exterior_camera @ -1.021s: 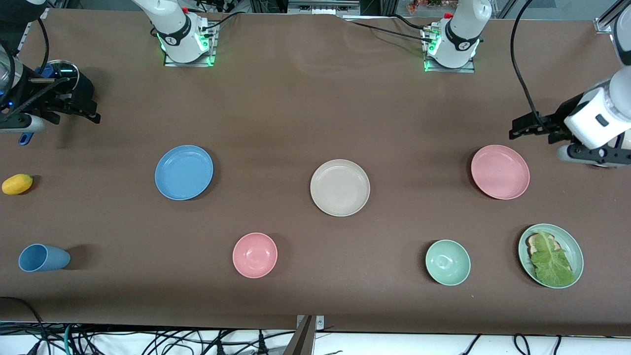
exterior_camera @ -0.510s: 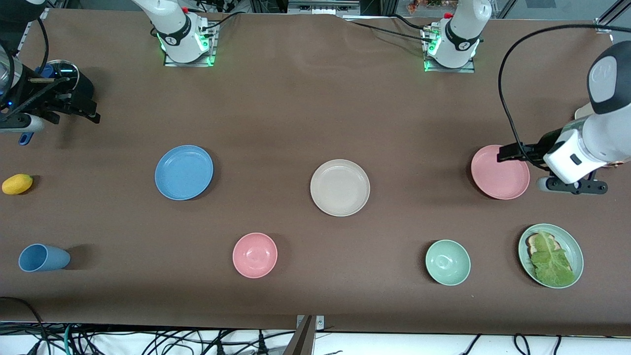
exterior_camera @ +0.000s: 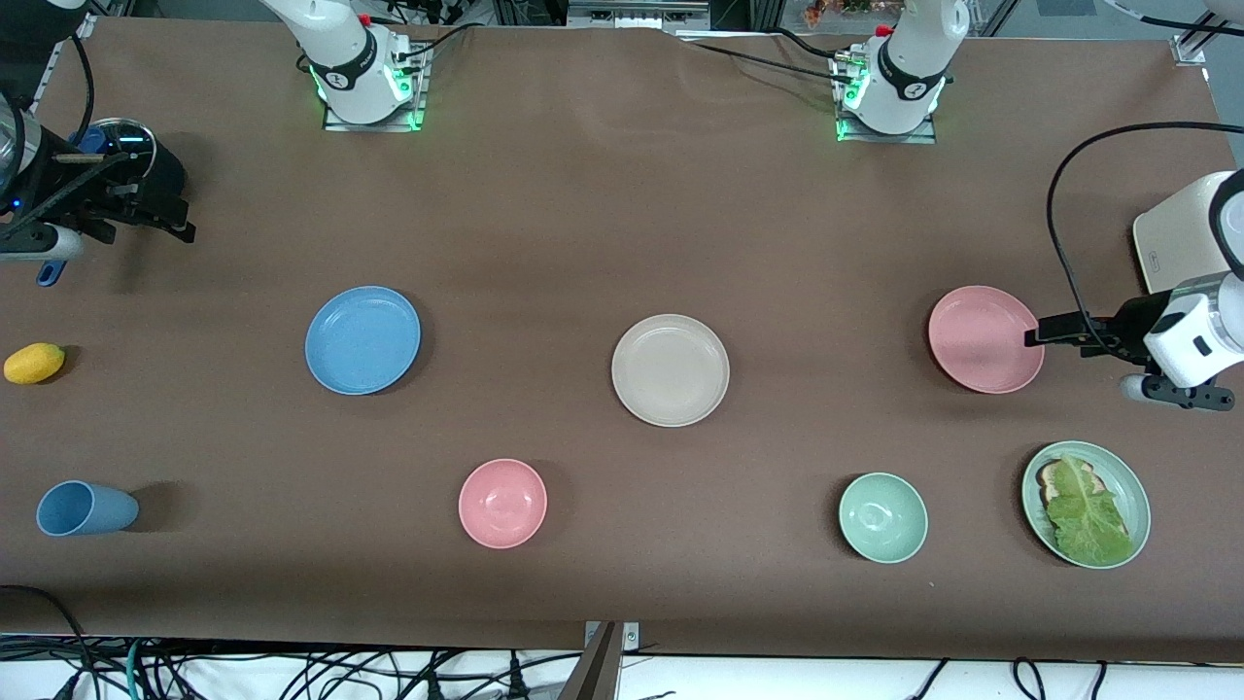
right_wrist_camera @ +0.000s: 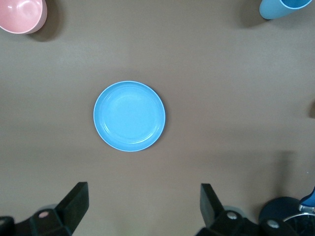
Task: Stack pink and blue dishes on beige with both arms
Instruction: 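Move the left gripper down to the pink plate's rim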
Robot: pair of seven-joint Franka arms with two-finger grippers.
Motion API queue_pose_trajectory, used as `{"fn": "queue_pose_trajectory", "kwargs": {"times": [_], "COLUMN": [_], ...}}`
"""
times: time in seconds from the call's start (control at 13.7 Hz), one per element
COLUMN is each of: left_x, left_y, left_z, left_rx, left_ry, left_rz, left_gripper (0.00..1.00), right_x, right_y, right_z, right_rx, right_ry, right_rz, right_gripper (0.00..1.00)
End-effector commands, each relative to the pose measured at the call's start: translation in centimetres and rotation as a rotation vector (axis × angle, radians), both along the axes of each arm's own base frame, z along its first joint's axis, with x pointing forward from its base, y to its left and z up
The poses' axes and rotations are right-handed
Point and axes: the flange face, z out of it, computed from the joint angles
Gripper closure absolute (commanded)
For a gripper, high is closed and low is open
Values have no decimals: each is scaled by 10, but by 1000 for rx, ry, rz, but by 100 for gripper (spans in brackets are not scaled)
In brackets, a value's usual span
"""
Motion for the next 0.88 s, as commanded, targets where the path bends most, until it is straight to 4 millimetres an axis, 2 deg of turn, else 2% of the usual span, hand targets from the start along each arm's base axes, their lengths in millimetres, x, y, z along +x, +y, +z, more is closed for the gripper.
{"fn": "queue_pose_trajectory", "kwargs": {"times": [0.0, 0.29, 0.44, 0.66, 0.8], "left_x": [-7, -10, -17, -26, -37], "left_y": [26, 62, 88, 109, 123], "left_z": [-16, -37, -58, -91, -103], "left_rx": [-42, -42, -45, -63, -74], "left_ry": [-42, -86, -69, -25, -1], "left_rz": [-57, -104, -66, -29, 3], "left_gripper": [0, 0, 0, 0, 1], "right_x": [-2, -2, -2, -2, -2], "right_y": [-1, -5, -5, -5, -6], "right_z": [8, 7, 8, 7, 7], "right_rx": [15, 16, 16, 16, 16], "right_ry": [1, 4, 3, 4, 4], "right_rz": [-12, -20, -22, -22, -23], "right_gripper": [0, 0, 0, 0, 0]}}
